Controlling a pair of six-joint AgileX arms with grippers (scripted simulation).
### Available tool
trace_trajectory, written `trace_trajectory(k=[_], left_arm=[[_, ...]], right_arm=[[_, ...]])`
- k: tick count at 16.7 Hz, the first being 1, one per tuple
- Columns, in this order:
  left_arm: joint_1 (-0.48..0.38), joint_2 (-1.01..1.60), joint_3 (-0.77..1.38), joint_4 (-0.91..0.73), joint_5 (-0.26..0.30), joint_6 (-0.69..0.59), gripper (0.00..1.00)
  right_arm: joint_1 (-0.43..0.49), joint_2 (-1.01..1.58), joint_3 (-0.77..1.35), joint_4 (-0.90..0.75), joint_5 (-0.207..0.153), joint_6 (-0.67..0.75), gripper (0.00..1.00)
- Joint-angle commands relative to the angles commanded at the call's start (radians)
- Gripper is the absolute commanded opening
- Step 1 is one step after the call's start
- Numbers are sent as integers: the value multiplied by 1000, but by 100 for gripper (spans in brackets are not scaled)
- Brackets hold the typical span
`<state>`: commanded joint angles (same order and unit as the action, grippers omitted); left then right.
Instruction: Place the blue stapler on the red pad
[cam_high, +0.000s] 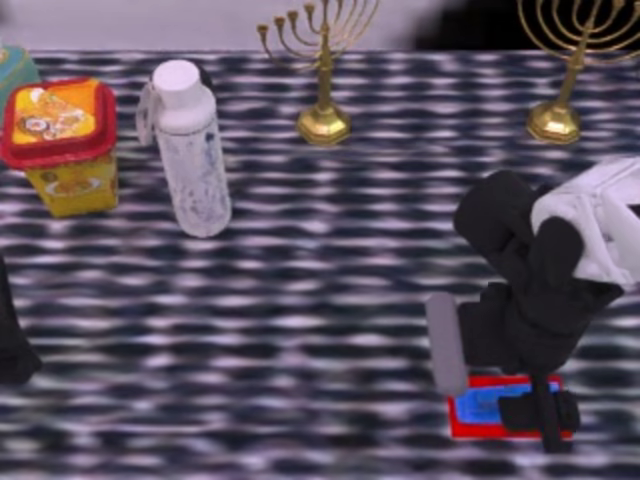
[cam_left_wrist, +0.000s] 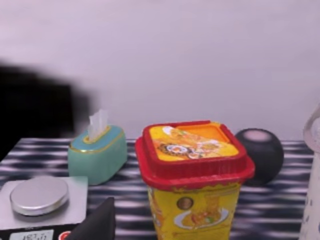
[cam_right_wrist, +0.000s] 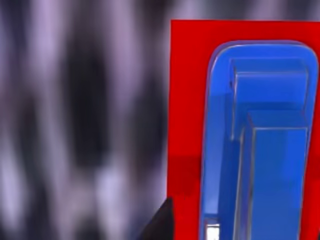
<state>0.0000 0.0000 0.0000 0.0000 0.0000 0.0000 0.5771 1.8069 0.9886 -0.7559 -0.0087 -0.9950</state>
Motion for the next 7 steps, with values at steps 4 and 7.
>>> trace_trajectory(k=[4, 7], left_arm=[[0, 0, 0, 0, 0, 0, 100], [0, 0, 0, 0, 0, 0, 100]], right_arm=[[0, 0, 0, 0, 0, 0, 100], [0, 0, 0, 0, 0, 0, 100]])
